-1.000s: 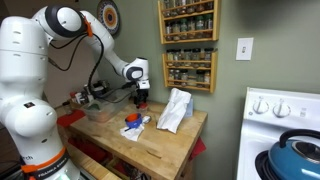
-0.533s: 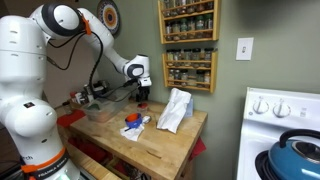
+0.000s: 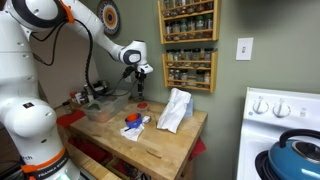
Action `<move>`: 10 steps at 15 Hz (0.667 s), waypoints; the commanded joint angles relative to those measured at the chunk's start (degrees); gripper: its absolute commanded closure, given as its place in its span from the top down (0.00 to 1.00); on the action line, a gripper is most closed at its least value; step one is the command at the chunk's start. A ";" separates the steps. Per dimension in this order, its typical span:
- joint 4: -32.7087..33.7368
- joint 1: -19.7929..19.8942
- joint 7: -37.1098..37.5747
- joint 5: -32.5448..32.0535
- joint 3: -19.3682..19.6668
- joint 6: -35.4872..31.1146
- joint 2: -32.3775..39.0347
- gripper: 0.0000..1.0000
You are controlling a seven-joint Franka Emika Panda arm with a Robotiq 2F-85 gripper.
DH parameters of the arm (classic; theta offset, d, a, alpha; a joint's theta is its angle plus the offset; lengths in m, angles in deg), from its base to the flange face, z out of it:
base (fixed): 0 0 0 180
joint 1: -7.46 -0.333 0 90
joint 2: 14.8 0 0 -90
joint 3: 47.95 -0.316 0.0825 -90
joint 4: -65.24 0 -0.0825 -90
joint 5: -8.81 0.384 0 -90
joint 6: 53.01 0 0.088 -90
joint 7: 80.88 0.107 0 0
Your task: Move the small clear lunch box a little to the right, pick up the red lunch box lid and put it on the small clear lunch box
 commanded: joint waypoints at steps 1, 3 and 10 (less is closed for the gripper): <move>-1.24 0.47 -9.48 -1.81 -0.63 4.64 -4.30 1.00; -1.20 0.36 -14.52 -2.66 -0.87 6.44 -5.61 1.00; 0.10 0.43 -25.14 -4.84 -1.64 8.29 -6.25 1.00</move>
